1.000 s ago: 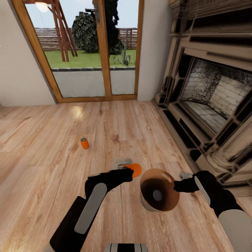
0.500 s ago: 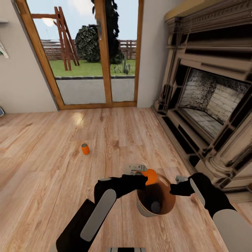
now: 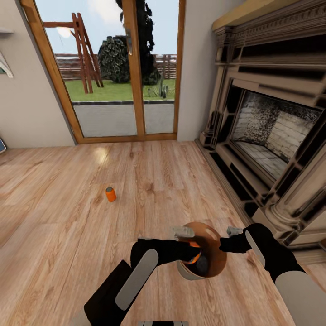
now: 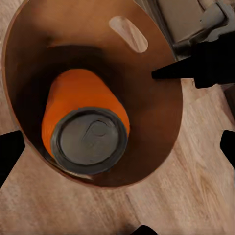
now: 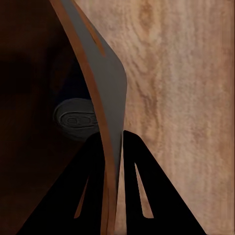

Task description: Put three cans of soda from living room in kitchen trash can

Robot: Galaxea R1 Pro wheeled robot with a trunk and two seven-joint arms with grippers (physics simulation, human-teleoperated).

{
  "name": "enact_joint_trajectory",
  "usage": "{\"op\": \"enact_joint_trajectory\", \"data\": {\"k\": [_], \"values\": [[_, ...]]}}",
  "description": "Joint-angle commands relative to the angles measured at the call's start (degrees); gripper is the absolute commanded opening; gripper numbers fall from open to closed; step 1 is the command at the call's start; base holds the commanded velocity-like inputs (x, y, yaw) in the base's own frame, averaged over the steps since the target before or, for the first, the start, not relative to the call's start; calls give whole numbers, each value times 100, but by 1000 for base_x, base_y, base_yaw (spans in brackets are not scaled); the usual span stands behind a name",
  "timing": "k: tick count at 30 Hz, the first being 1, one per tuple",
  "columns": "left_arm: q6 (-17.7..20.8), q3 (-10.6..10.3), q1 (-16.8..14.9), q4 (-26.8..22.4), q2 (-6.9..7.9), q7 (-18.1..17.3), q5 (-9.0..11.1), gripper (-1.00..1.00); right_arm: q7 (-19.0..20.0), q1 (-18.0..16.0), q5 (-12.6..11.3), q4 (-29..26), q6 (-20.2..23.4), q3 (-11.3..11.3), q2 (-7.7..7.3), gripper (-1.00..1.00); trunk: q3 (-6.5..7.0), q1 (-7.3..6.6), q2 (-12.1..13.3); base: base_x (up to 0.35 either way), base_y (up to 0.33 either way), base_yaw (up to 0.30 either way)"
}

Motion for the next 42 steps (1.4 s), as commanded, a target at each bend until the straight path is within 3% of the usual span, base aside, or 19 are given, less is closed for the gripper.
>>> {"op": "enact_joint_trajectory", "data": {"k": [1, 9, 11, 13, 14, 17, 18, 21, 23, 29, 33, 35, 37, 38, 42], "values": [[-12, -7, -5, -1, 2, 0, 0, 100, 43, -2, -180, -4, 30, -2, 1, -100, 1, -1, 0, 0, 0, 0], [-185, 25, 20, -314, 77, 20, -29, 100, 43, -1, -181, -8, 30, 0, 1, -100, 1, -1, 0, 0, 0, 0], [-506, 163, 173, -640, 256, 25, -47, 100, 43, -1, -181, -8, 30, 0, 1, -100, 1, -1, 0, 51, 31, 0], [-820, 459, 302, -807, 463, 13, -27, 100, 43, -1, -181, -13, 30, 0, 1, -100, 1, -1, 0, 148, 118, 0], [-870, 543, 334, -830, 507, 14, -25, 100, 43, -1, -181, -14, 30, 0, 1, -100, 1, -1, 0, 193, 163, 0], [-1052, 1130, 588, -896, 760, -4, -13, 100, 43, 5, -175, -18, 30, 9, -1, -100, 1, -1, 0, 238, 212, 0], [-1066, 1241, 620, -898, 803, -6, -10, 100, 43, 7, -173, -21, 30, 12, 0, -100, 1, -1, 0, 259, 236, 0], [-1124, 2020, 932, -895, 1046, -52, 2, 100, 47, 32, -135, -57, 30, 23, -7, -100, 1, -1, 0, 267, 244, 0], [-1139, 2326, 1040, -849, 1107, -85, -29, 100, 57, 55, -127, -241, 30, 14, -14, -100, 1, -1, 0, 274, 249, 0], [-1177, 2556, 1288, -253, 1124, -24, -29, 100, 69, 170, -123, -725, 30, -10, -40, -100, 1, -1, 0, 104, 93, 0], [-1199, 2580, 1547, -136, 1094, 62, -48, 100, 70, 189, -121, -770, 30, -12, -25, -100, 89, -11, 5, 12, 11, 0], [-1409, 2628, 1601, 174, 1085, 155, -34, 100, 70, 192, -120, -777, 30, -16, -23, -100, 133, -16, 8, 3, 3, 0], [-1669, 2801, 1620, 624, 1082, 179, -18, 100, 70, 196, -120, -779, 30, -12, -20, -100, 178, -21, 10, 1, 1, 0], [-1868, 3146, 1628, 1122, 1070, 163, 8, 100, 70, 199, -122, -781, 30, -10, -18, -100, 200, -24, 12, 0, 0, 0], [-2017, 3422, 1626, 1531, 1051, 140, 23, 100, 61, 201, -120, -782, 30, 1, -11, -100, 289, -34, 17, 0, 0, 0]]}}
